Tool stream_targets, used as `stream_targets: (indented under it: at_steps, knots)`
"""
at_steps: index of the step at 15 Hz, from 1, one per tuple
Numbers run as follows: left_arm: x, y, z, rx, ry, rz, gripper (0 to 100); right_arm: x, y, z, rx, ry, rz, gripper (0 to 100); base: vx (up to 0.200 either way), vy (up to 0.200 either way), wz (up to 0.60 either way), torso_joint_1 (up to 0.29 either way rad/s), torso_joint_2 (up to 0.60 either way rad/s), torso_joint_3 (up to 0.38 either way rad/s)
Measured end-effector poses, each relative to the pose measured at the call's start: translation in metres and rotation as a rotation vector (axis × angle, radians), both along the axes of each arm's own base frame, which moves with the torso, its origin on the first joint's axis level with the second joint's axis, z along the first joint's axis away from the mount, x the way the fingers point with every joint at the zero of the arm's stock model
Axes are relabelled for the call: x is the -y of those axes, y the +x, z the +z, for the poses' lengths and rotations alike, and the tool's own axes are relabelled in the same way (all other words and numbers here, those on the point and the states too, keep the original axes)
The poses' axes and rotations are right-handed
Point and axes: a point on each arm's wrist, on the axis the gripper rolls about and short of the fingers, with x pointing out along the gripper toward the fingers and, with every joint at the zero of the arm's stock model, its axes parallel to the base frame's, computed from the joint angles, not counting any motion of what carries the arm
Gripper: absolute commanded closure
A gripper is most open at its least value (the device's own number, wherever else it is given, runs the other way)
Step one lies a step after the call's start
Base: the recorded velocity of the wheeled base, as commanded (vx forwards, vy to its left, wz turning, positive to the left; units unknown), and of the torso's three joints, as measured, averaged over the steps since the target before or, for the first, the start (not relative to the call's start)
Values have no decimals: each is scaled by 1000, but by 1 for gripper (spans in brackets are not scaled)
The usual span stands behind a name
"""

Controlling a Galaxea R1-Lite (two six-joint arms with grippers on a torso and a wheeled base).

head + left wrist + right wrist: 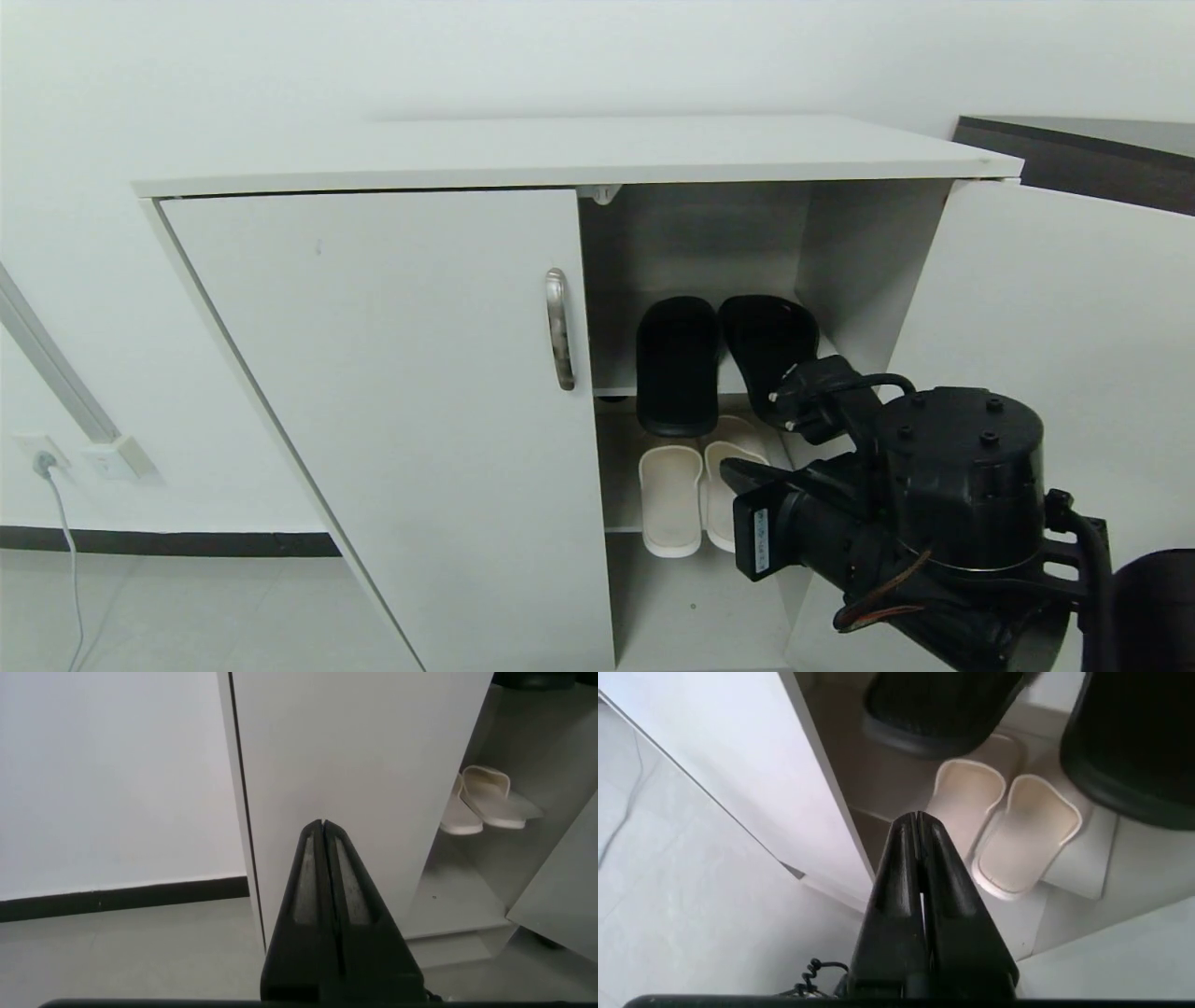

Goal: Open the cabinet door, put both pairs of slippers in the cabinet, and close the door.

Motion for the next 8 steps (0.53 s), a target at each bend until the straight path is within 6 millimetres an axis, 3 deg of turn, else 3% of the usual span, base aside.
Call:
stream_targets:
  at_steps: [1,8]
  knots:
    - [0,0,0,0,0,0,100,-1,1,-3,-4,-6,1,100,0,0,0,0,0,0]
    - [0,0,0,0,-1,0,100,-3,2,-7,-13,-19,1,100,-200,0,0,6,2,2]
